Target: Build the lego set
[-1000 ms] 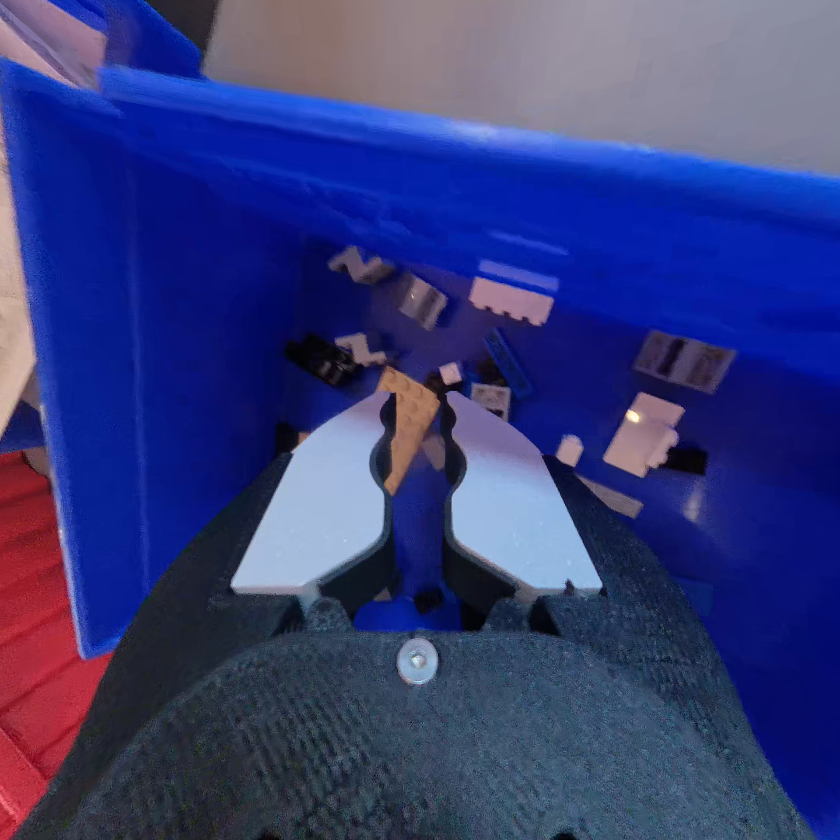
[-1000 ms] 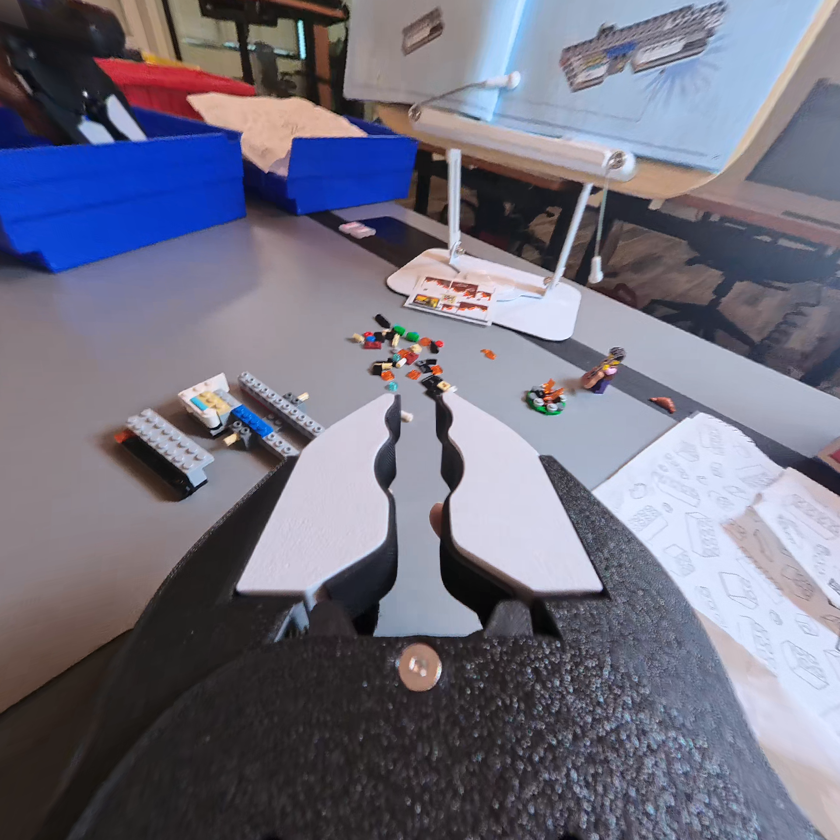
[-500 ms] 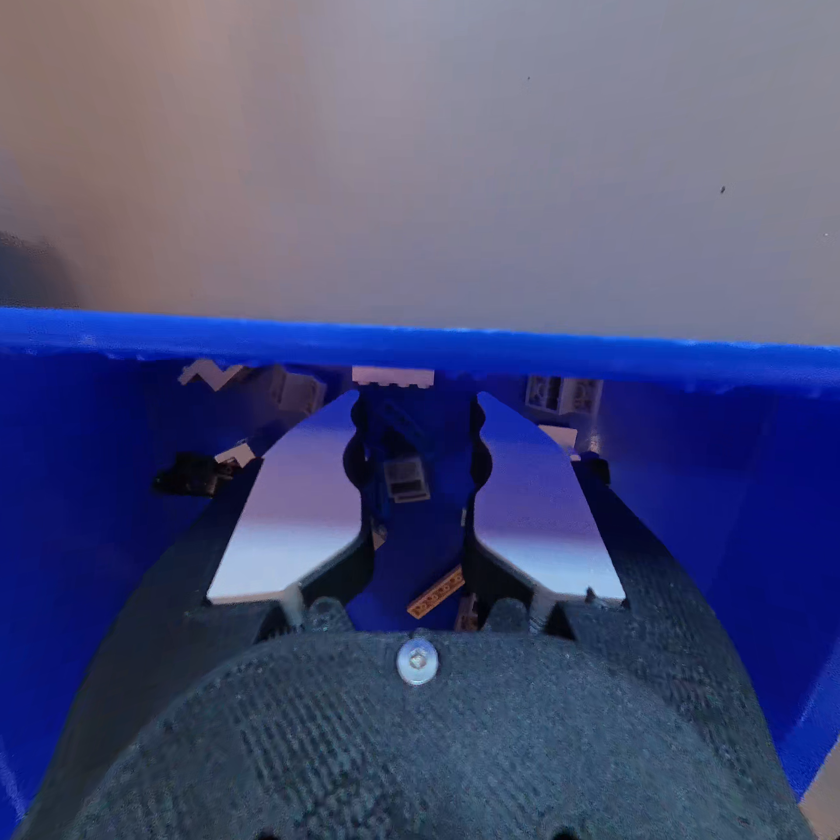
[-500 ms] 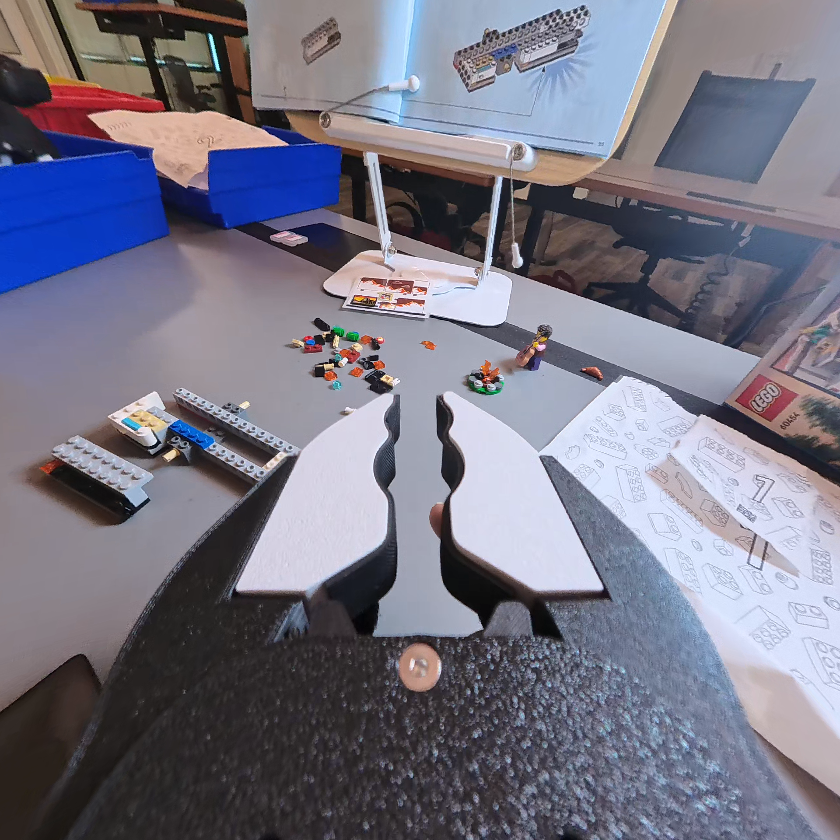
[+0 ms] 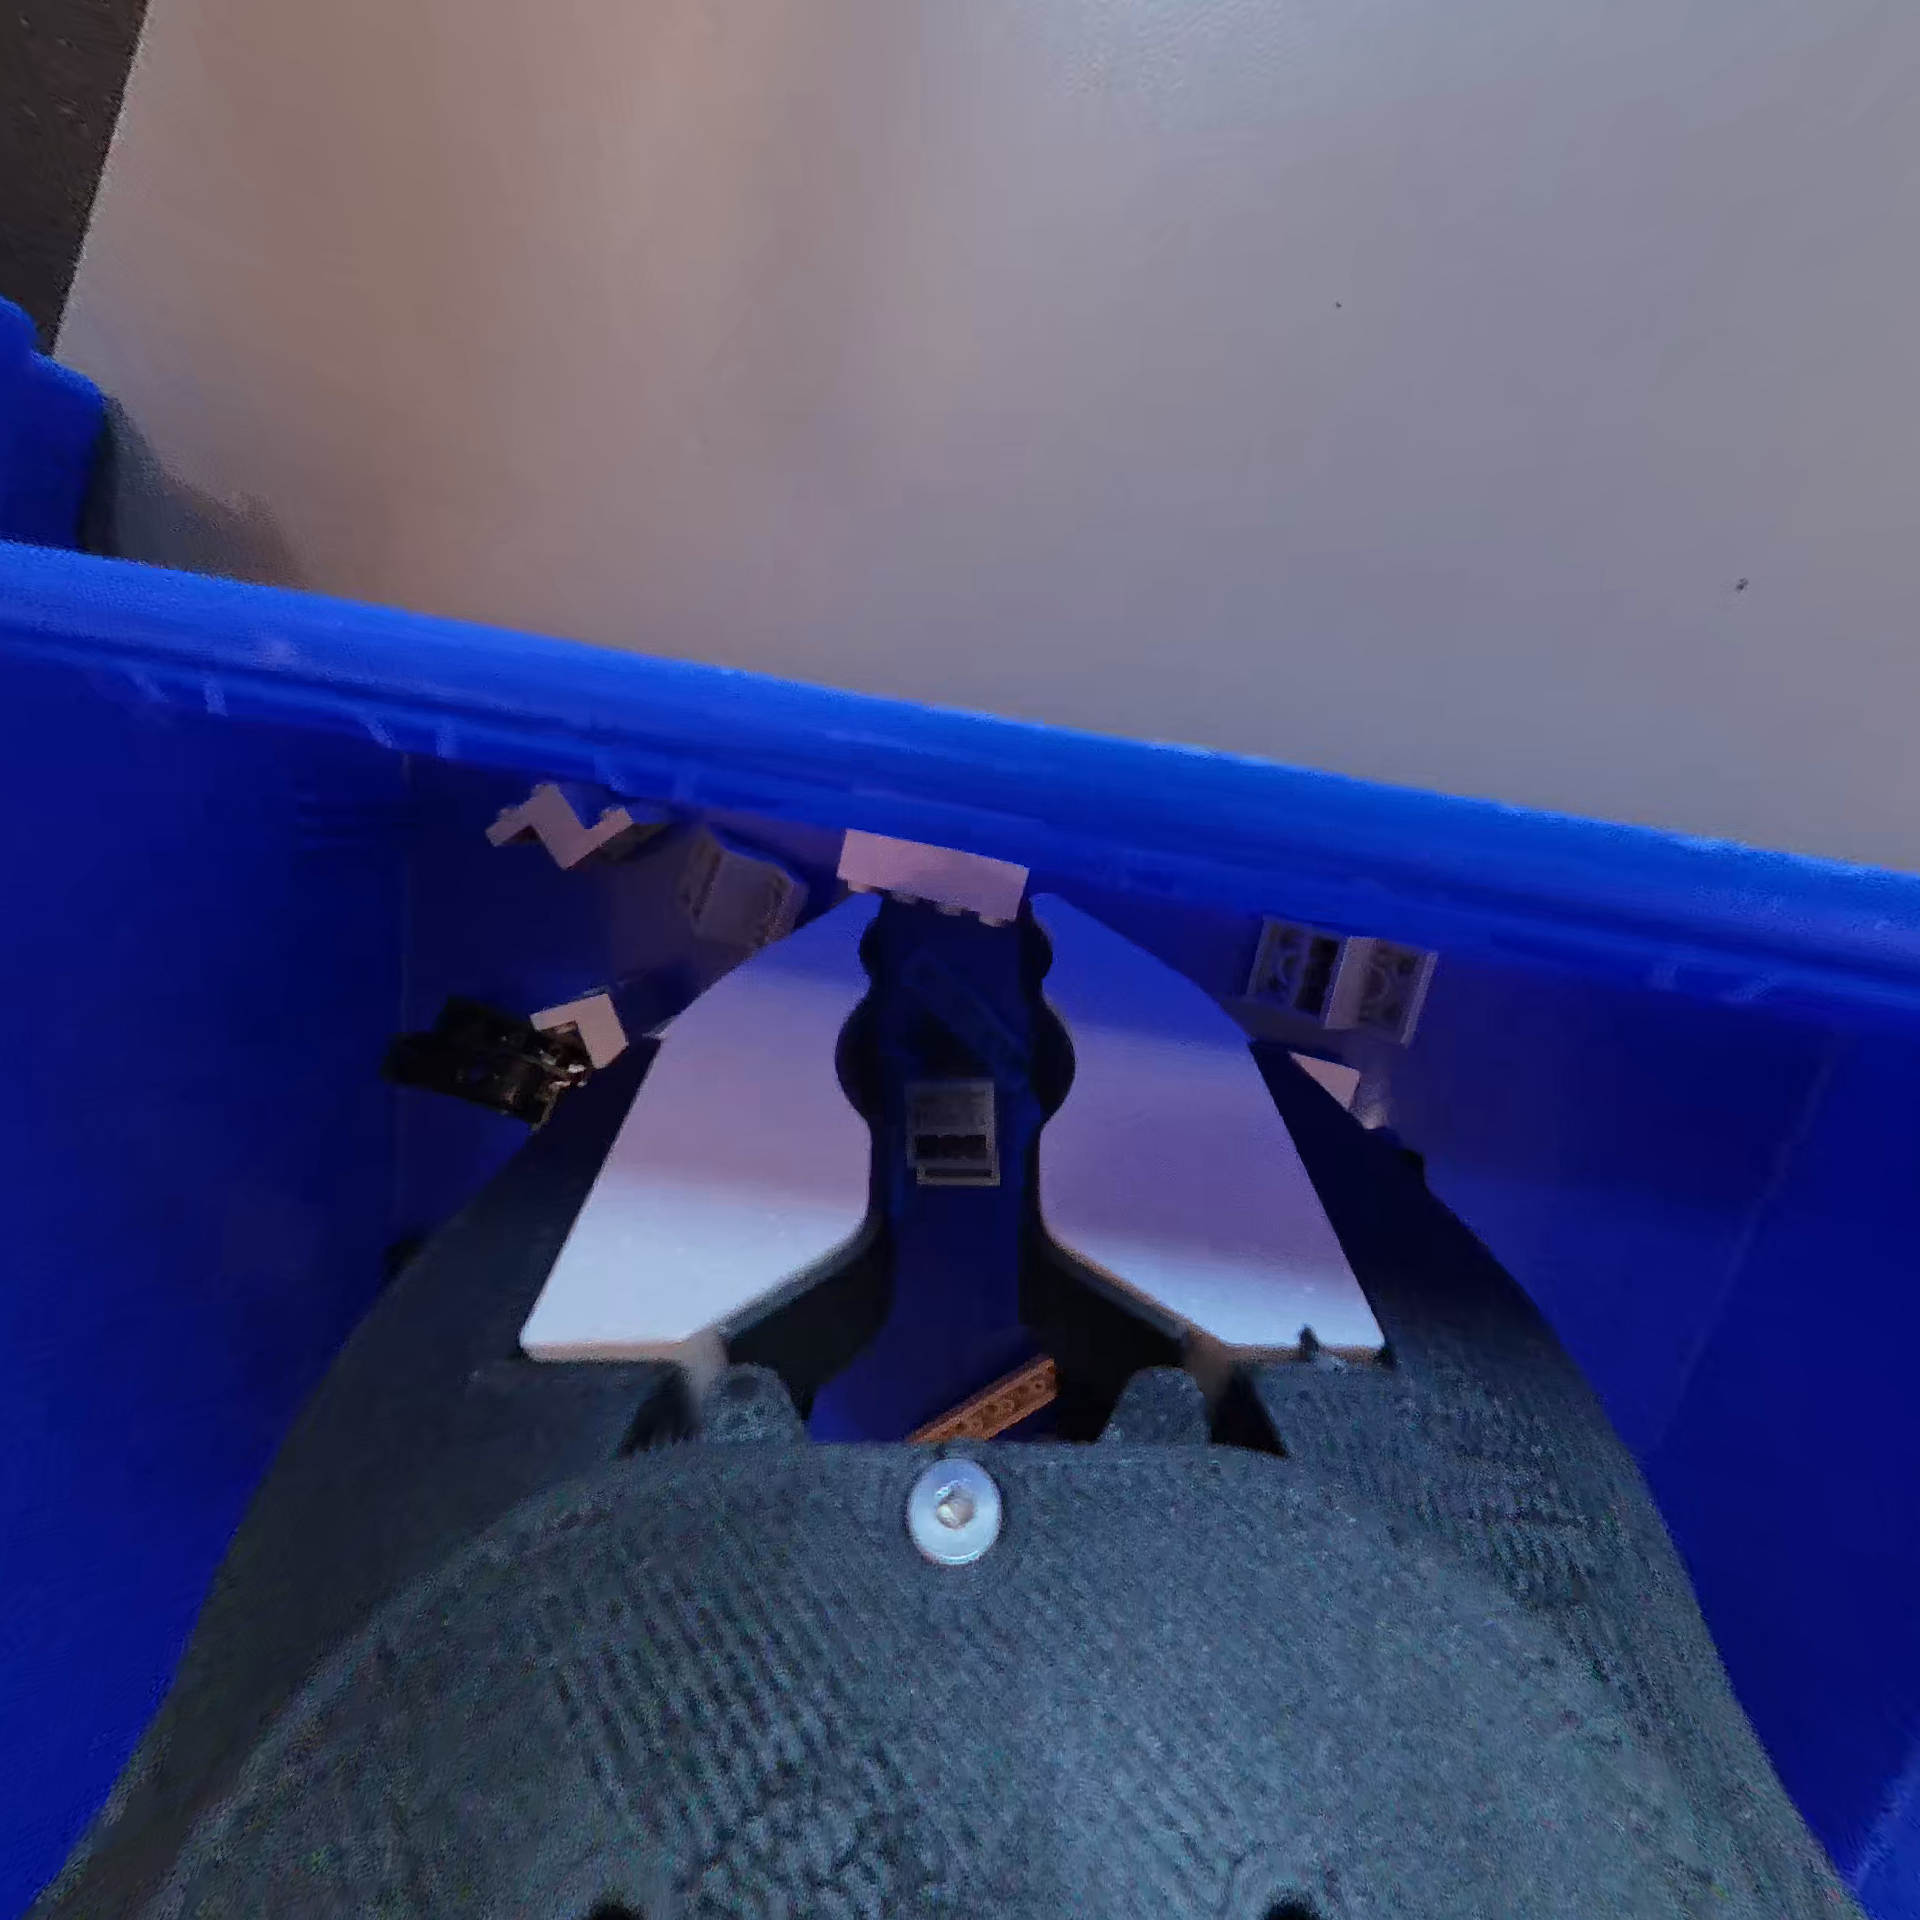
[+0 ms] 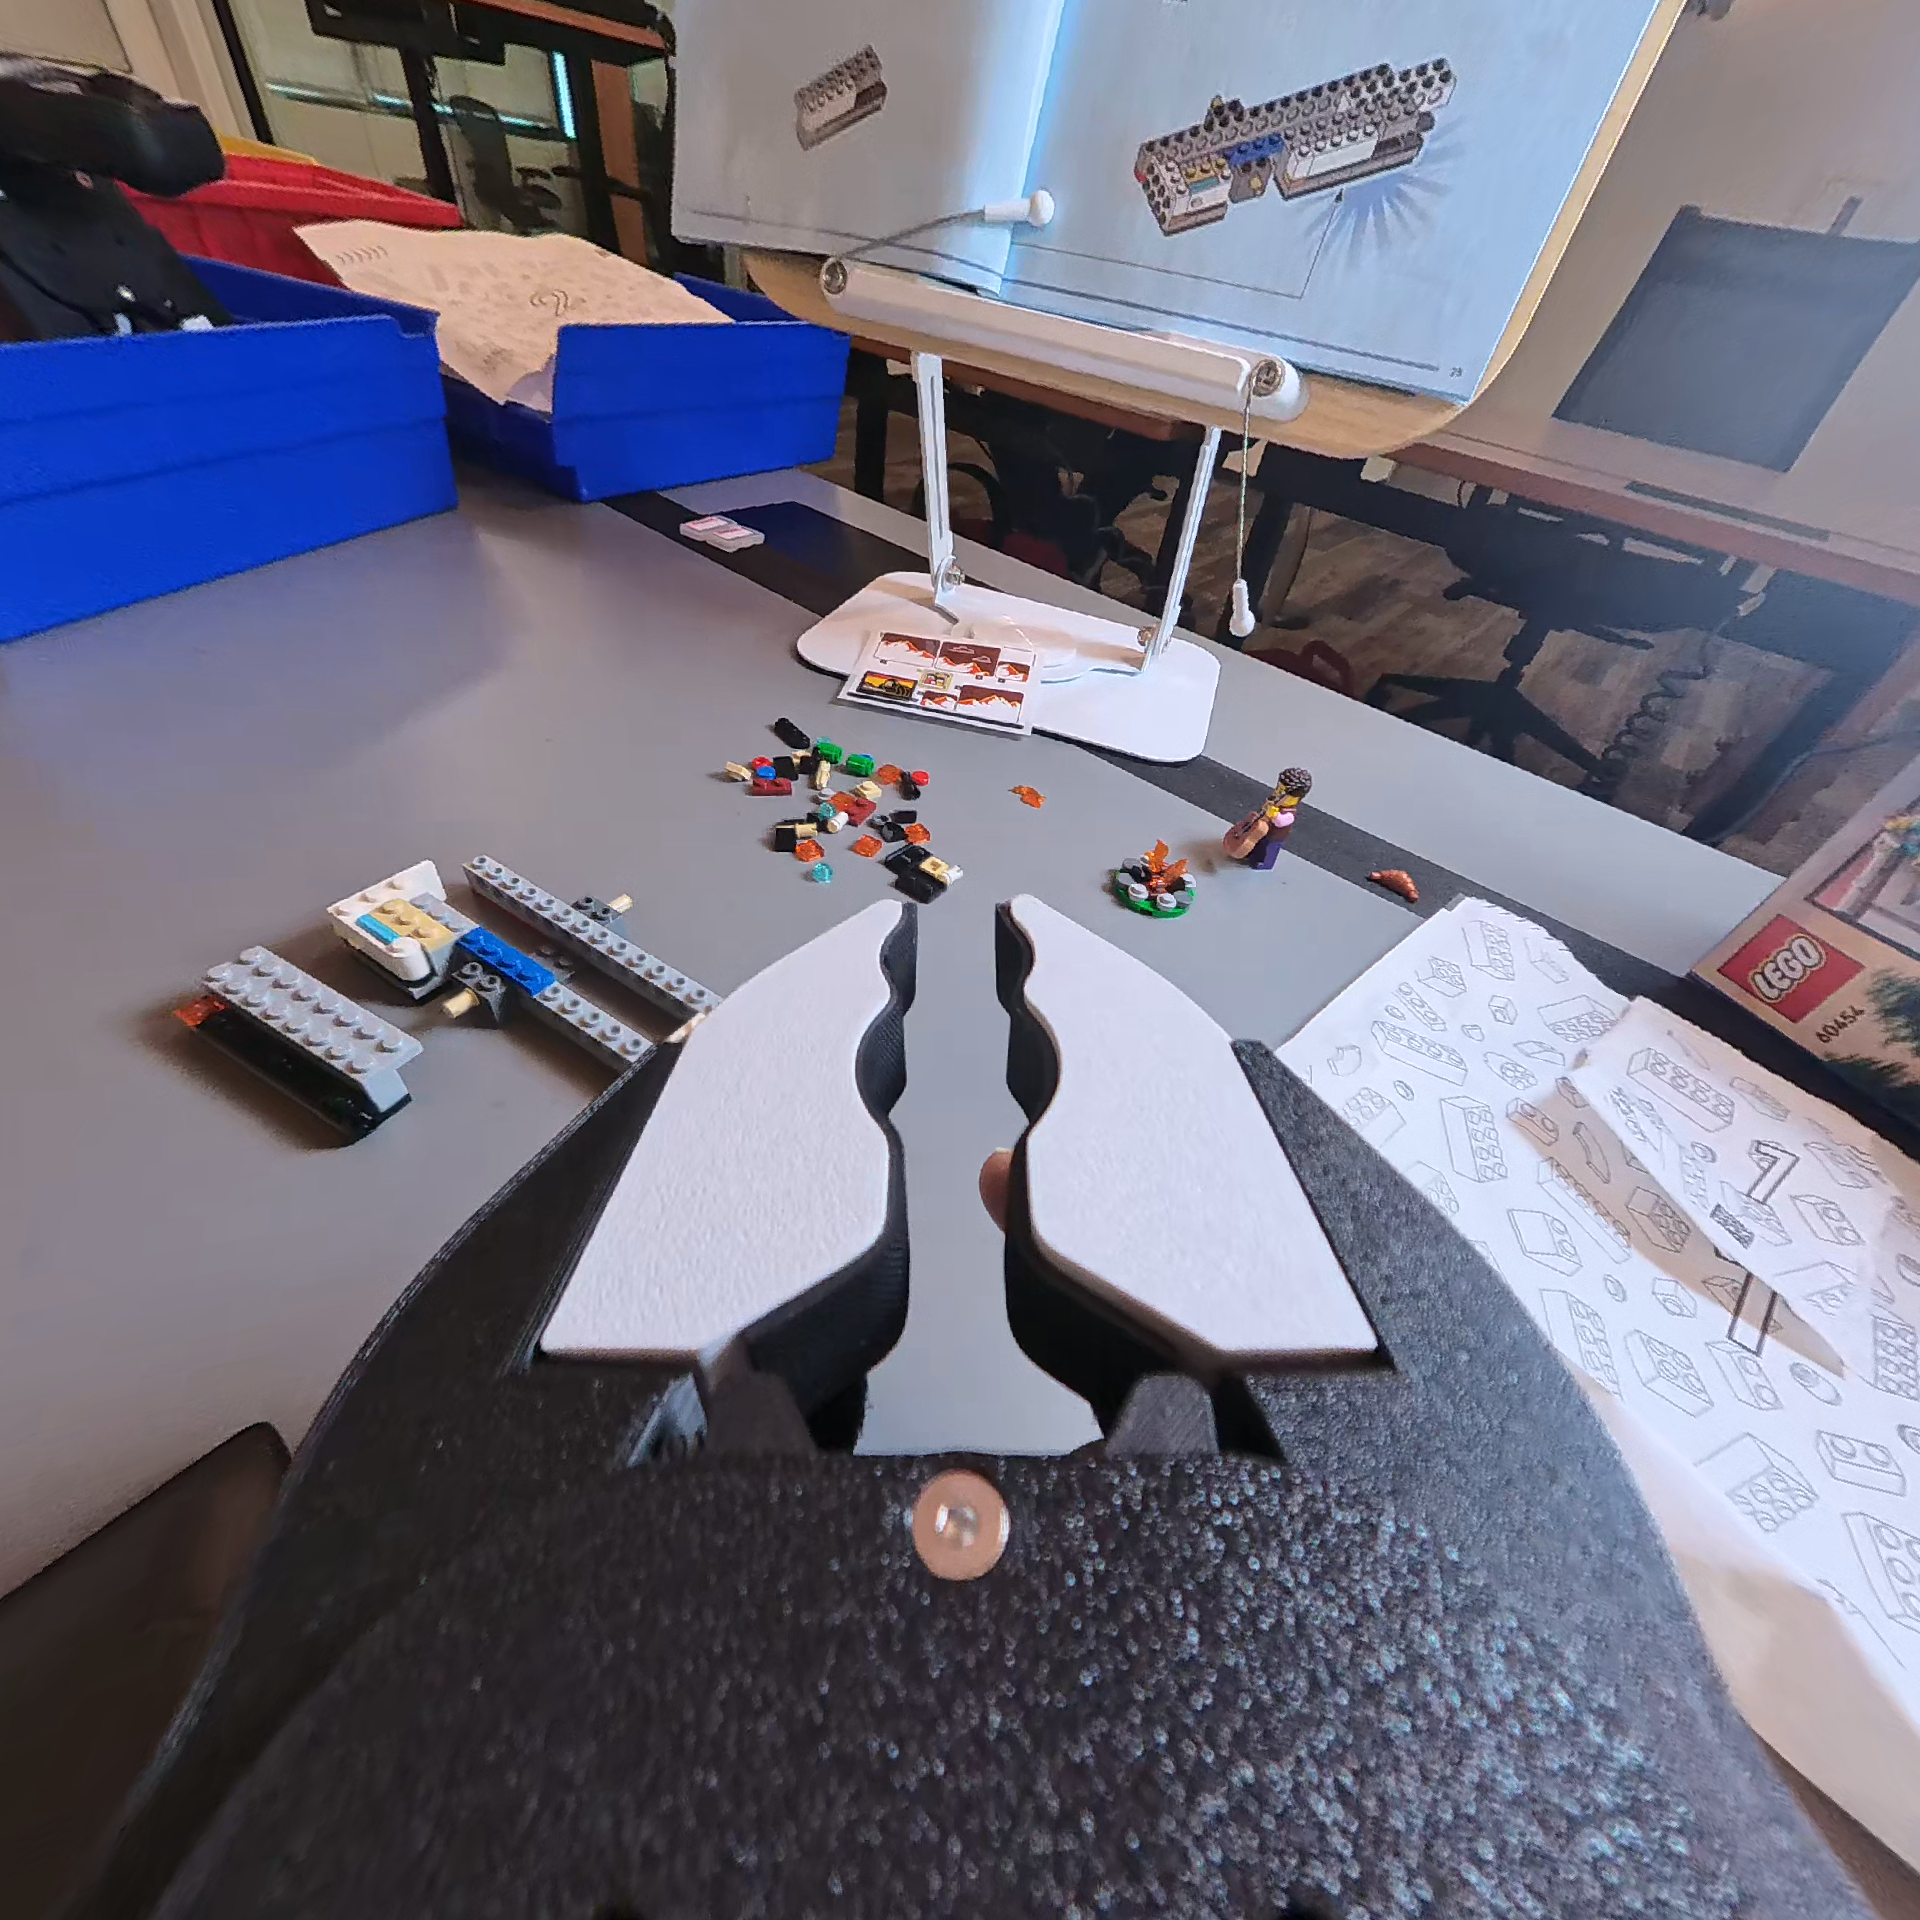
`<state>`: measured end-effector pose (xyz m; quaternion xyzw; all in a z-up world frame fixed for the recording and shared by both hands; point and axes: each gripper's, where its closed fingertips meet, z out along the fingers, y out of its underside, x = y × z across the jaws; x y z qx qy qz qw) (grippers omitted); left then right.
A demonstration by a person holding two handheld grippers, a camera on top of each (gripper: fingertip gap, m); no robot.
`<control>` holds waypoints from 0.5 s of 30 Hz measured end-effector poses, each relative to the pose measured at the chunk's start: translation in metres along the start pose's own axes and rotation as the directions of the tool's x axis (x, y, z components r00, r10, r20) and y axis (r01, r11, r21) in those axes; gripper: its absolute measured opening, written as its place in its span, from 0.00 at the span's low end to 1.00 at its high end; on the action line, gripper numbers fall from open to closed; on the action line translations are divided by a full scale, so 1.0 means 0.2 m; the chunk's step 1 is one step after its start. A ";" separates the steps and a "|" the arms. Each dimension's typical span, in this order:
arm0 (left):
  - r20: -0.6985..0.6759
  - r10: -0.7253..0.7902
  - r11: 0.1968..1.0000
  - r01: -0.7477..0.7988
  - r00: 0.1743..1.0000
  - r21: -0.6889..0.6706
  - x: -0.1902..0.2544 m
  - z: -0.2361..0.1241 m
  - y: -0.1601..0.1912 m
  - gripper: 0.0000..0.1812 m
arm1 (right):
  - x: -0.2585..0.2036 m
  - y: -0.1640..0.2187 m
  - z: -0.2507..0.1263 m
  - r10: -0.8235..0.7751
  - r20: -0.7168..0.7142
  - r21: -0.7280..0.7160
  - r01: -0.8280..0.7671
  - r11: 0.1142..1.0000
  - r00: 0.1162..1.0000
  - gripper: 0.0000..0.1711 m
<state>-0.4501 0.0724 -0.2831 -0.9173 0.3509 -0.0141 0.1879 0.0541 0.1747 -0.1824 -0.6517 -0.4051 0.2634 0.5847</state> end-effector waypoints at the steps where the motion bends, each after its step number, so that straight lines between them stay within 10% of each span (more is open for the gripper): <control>1: 0.020 0.010 1.000 -0.010 1.000 -0.005 0.00 0.00 0.00 0.12 | 0.00 0.00 0.00 -0.003 0.000 0.001 0.003 1.000 1.000 0.08; 15: 0.336 -0.112 0.991 0.083 0.935 0.102 -0.07 -0.37 0.07 0.04 | -0.16 -0.04 -0.02 -0.087 0.089 0.022 0.085 0.996 0.992 0.07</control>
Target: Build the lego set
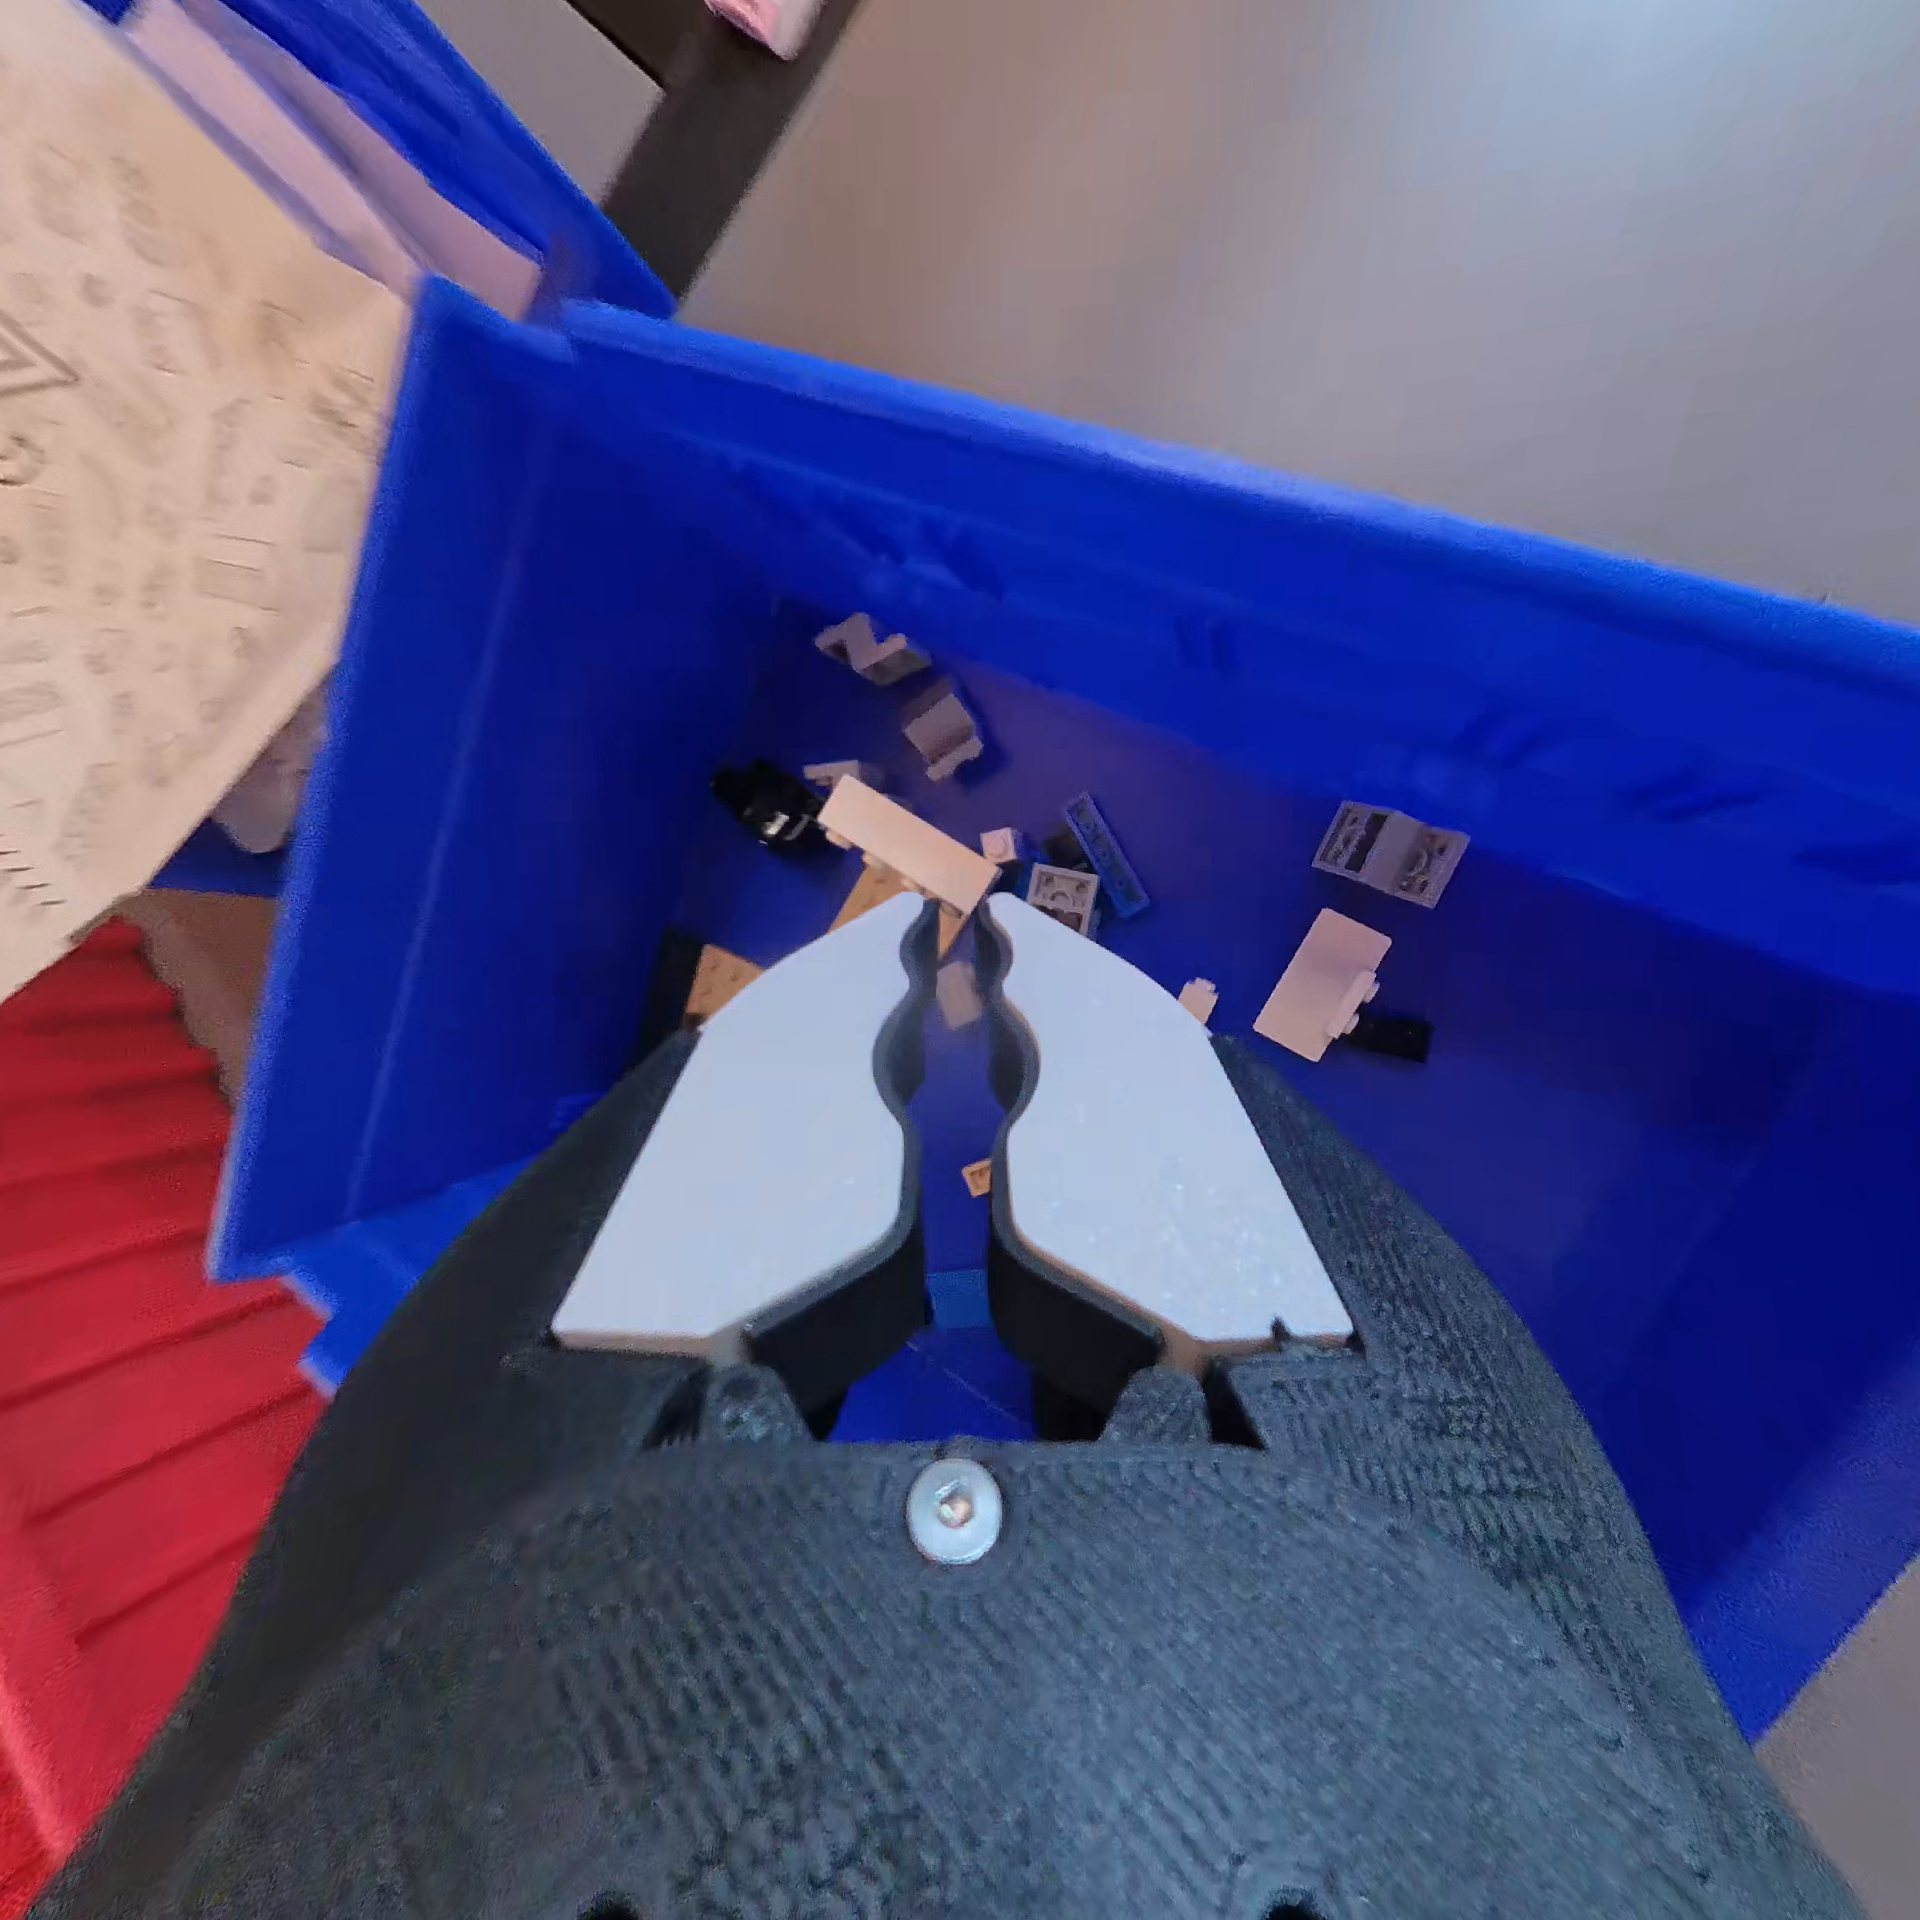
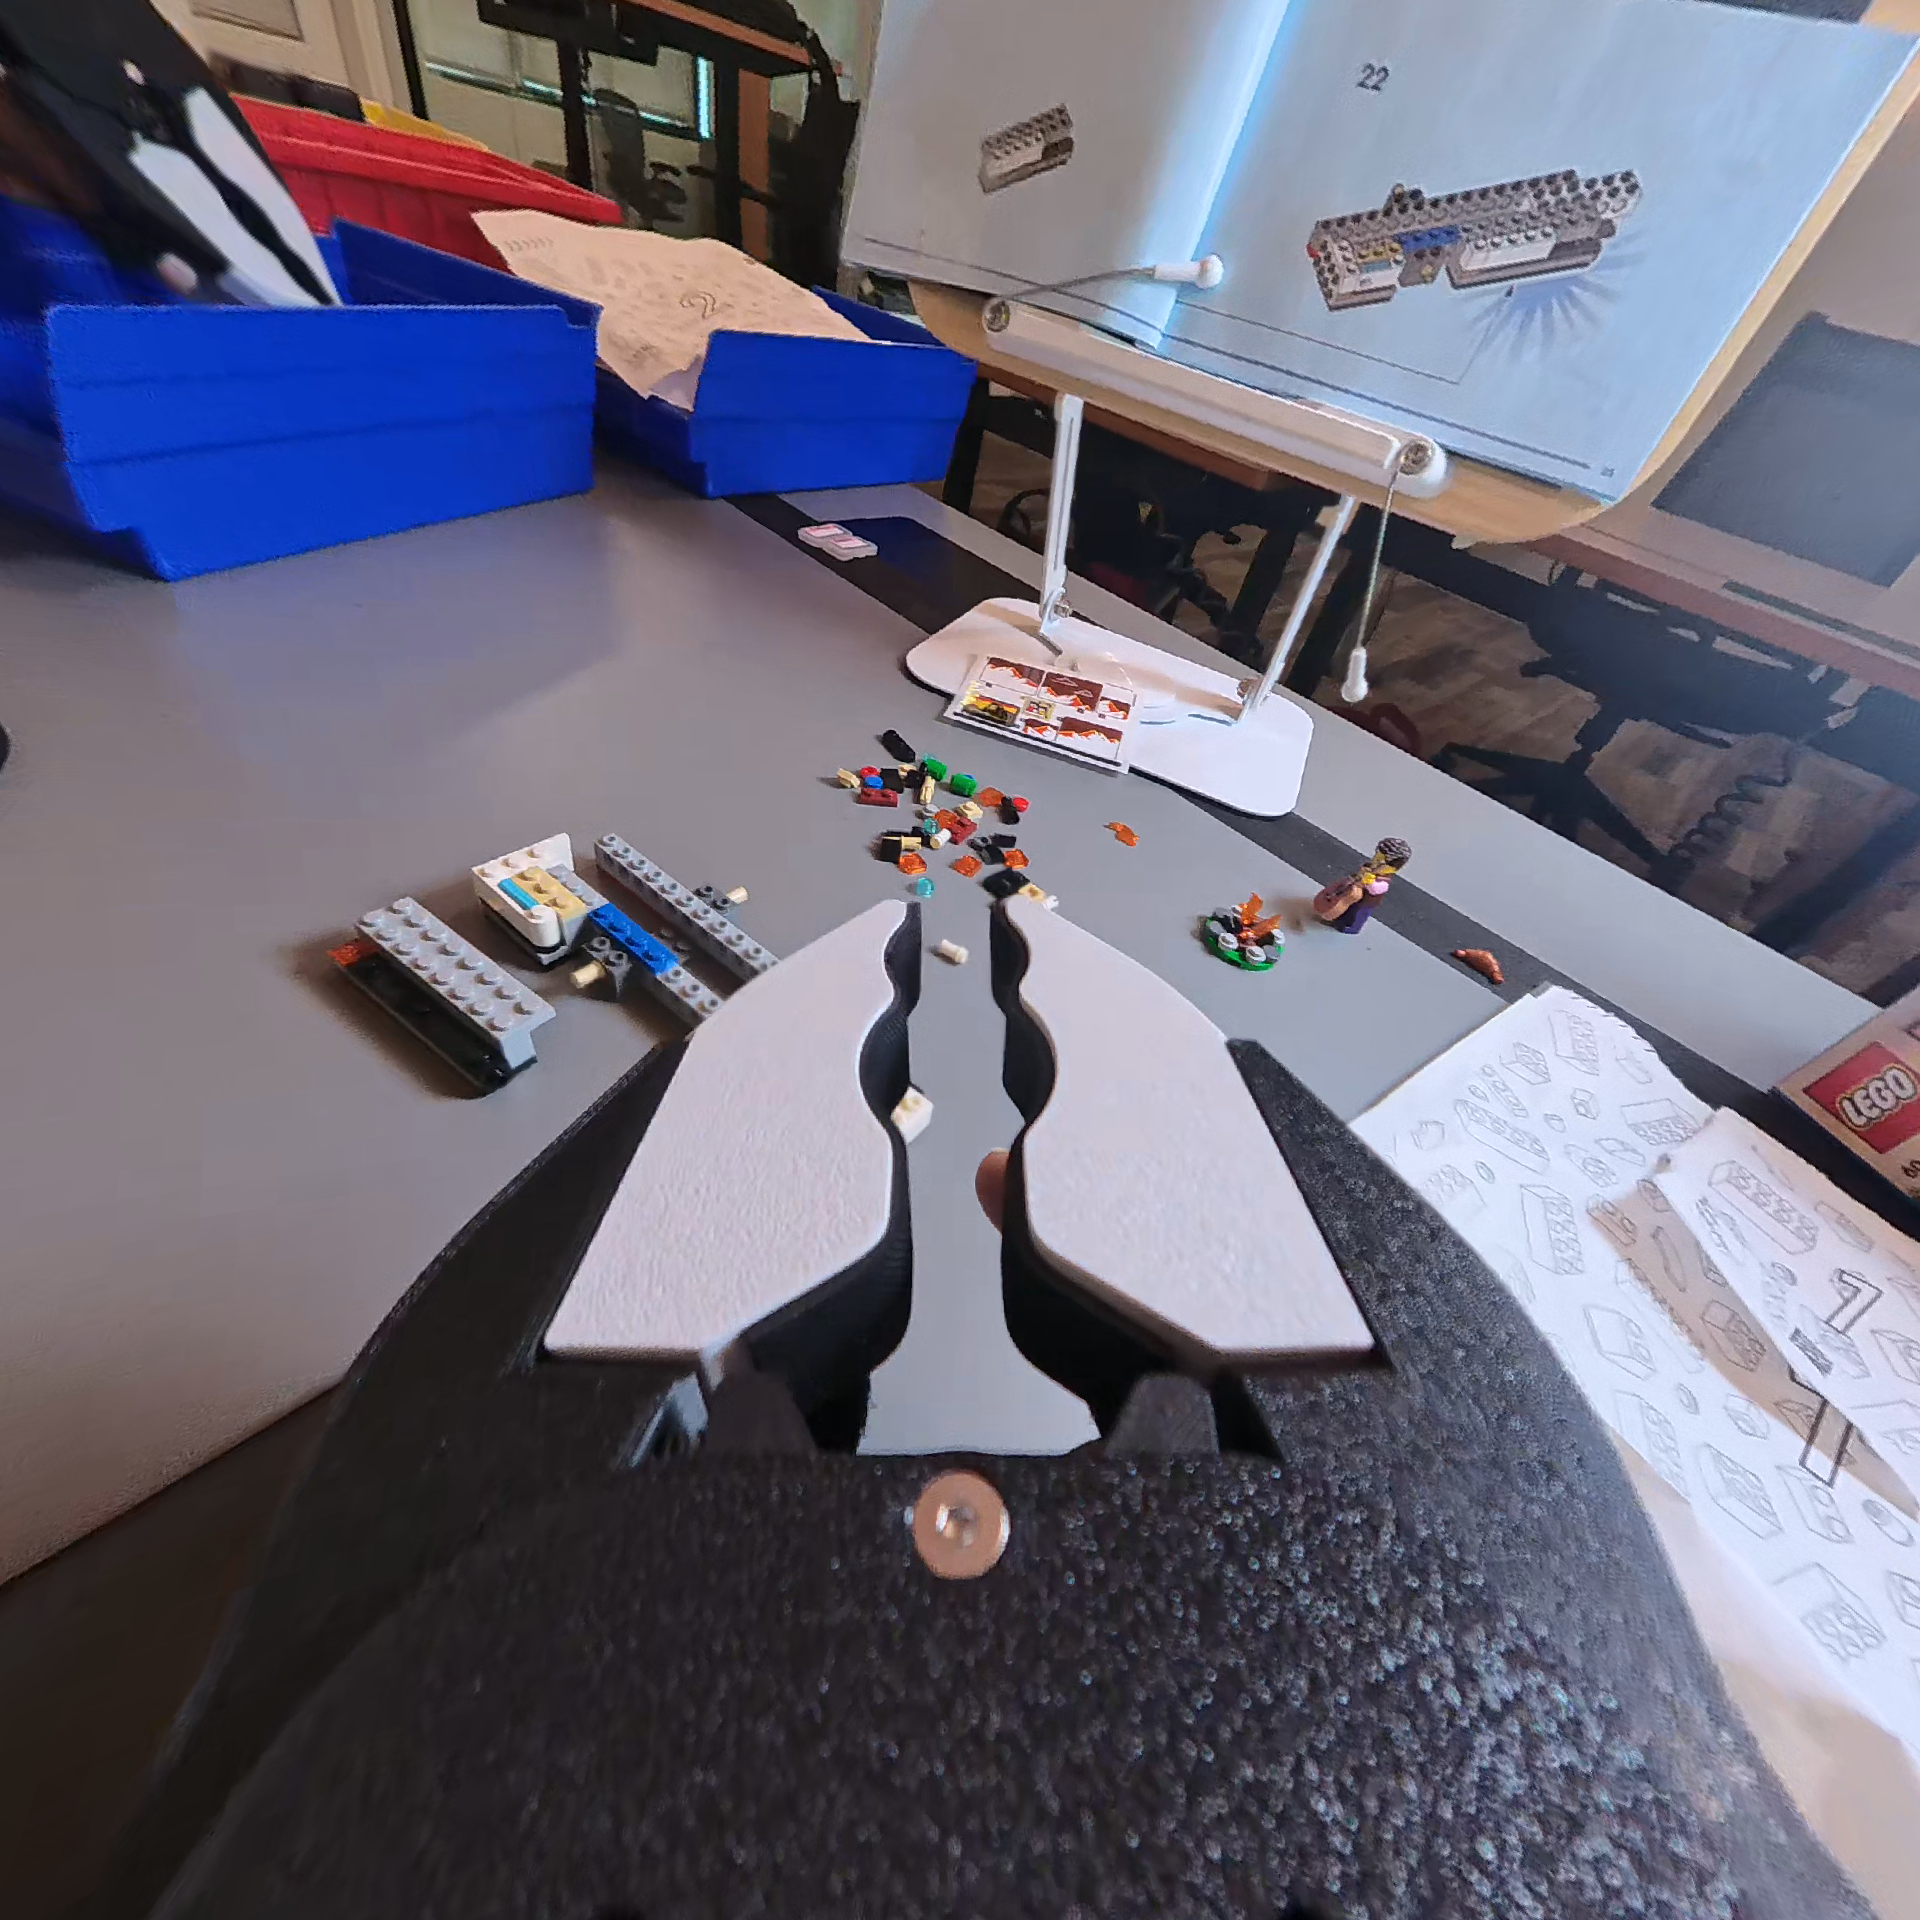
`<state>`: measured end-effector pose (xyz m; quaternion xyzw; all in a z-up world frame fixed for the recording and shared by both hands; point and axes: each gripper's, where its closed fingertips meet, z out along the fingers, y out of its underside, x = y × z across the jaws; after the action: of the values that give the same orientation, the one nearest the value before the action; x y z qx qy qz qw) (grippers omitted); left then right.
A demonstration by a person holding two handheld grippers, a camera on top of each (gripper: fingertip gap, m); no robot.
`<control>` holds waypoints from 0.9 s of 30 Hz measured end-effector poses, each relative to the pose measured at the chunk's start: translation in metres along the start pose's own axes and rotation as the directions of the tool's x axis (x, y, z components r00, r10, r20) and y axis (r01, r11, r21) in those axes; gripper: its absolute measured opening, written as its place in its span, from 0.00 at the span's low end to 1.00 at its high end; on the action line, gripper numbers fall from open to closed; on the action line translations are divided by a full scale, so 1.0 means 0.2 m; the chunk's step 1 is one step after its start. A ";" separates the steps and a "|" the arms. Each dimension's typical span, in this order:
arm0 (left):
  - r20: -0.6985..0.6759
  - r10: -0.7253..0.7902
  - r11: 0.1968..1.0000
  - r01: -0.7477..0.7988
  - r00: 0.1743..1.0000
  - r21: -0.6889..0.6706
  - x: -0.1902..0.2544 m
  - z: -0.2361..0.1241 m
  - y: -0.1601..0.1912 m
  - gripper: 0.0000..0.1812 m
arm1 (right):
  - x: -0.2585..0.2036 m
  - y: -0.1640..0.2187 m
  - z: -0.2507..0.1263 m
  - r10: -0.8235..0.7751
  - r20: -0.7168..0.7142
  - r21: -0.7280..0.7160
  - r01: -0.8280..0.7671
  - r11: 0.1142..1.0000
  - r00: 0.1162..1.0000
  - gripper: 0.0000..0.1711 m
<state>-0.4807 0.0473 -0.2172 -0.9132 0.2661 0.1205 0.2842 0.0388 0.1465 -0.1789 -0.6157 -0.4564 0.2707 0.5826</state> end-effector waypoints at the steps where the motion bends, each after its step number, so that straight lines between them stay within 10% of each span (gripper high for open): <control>1: 0.024 -0.005 1.000 0.005 1.000 0.024 -0.01 -0.04 -0.03 0.04 | -0.01 -0.01 0.00 -0.009 0.004 0.005 0.009 1.000 1.000 0.07; 7: 0.143 0.015 0.975 -0.046 0.990 0.217 0.02 -0.35 -0.32 0.04 | -0.09 -0.07 -0.02 -0.042 0.027 0.040 0.041 0.998 0.999 0.07; 13: 0.116 0.172 0.856 -0.207 0.978 0.473 0.53 -0.55 -0.78 0.04 | -0.17 -0.09 -0.02 -0.018 0.098 0.057 0.012 0.998 0.995 0.07; 20: 0.025 0.329 0.652 -0.246 0.944 0.717 1.33 -0.44 -1.15 0.04 | -0.43 -0.14 0.05 0.171 0.438 0.033 -0.205 0.978 0.883 0.12; 27: 0.107 0.487 0.597 -0.420 0.867 0.683 1.67 -0.27 -1.33 0.04 | -0.50 -0.18 0.17 0.348 0.594 -0.140 -0.333 0.932 0.725 0.19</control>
<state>-0.0525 0.0611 -0.1761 -0.6477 0.5272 0.0401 0.5486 -0.0433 0.0716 -0.1696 -0.5751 -0.5019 0.5512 0.3370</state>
